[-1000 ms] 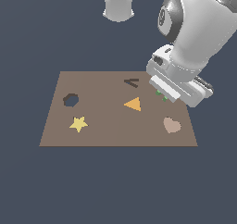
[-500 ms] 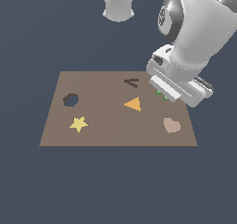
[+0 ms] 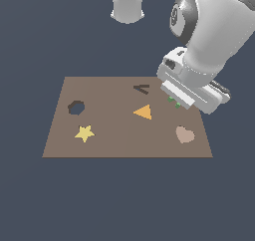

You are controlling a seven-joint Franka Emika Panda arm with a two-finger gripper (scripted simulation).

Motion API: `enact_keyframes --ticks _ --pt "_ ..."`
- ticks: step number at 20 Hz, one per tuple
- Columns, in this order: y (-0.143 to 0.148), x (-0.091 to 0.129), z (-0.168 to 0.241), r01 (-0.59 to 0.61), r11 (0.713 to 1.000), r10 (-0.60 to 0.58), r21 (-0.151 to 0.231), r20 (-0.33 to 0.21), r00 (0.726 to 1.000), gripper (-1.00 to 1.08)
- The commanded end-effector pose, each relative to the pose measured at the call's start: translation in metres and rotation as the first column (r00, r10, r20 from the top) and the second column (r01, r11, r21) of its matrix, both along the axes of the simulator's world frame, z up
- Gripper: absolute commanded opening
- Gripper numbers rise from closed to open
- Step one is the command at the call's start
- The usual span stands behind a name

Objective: Insert a designated object into the corresponding slot on a board.

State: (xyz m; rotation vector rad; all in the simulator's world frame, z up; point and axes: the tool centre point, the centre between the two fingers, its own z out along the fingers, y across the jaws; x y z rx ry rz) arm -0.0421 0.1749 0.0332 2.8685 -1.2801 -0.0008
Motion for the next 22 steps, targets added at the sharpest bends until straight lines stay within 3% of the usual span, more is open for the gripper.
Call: enact_keyframes --ticks 1,8,13,18,22 --pt "0.000 -0.002 0.000 -0.024 1.000 0.024 0.000 0.000 1.000 -1.00" --pt "-0.001 -0.011 0.001 -0.149 0.989 0.149 0.000 0.000 0.989 -1.00" --pt "-0.004 -0.021 0.001 -0.281 0.960 0.281 0.000 0.001 0.960 -1.00" --pt "-0.009 -0.034 0.002 -0.439 0.898 0.439 0.000 0.001 0.898 -1.00" --pt "-0.015 -0.044 0.002 -0.575 0.818 0.575 0.000 0.001 0.818 -1.00"
